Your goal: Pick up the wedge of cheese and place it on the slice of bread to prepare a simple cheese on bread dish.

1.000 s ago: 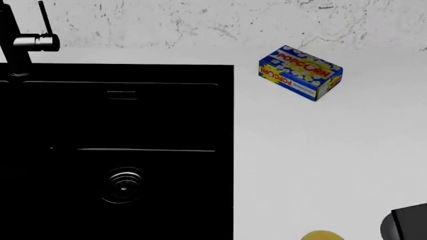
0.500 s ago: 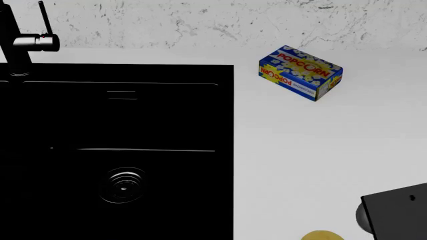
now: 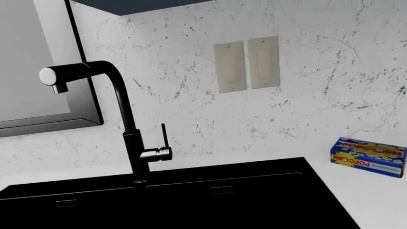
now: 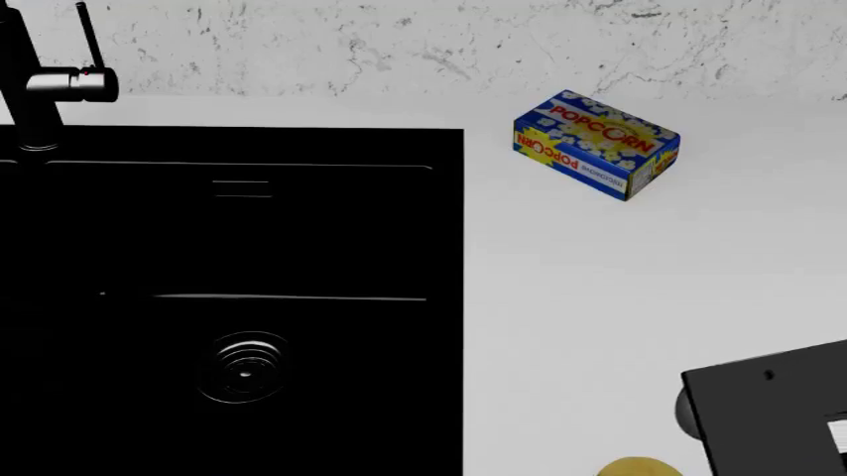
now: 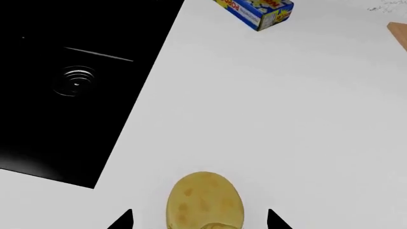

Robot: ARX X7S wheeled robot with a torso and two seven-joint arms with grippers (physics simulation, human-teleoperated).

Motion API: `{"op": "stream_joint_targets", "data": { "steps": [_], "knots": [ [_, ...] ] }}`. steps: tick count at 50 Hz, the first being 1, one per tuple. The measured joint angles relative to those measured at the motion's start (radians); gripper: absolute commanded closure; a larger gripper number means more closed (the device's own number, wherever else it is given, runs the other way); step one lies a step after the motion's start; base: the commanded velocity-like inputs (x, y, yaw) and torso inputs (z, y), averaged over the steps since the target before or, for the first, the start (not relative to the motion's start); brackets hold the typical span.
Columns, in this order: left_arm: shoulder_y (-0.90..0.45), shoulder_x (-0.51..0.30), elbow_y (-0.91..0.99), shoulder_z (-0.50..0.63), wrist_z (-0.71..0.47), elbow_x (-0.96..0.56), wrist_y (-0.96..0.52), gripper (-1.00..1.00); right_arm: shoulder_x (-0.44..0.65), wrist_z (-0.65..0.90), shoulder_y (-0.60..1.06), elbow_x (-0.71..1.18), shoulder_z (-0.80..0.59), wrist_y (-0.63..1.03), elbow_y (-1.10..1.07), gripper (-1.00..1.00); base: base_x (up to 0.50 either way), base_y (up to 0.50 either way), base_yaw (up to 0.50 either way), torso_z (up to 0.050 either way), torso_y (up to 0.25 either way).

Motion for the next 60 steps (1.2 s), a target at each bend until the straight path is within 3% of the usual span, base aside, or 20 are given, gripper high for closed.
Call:
{"op": "stream_joint_targets", "data": {
  "steps": [60],
  "knots": [
    [-0.04,-0.018,0.005,0.06,0.004,0.012,0.039,-1.0,-0.093,-0.151,-0.118,-0.255,-0.072,0.038,0.146,-1.0,0.0,0.0,0.0,0.0,0.0]
  ]
}}
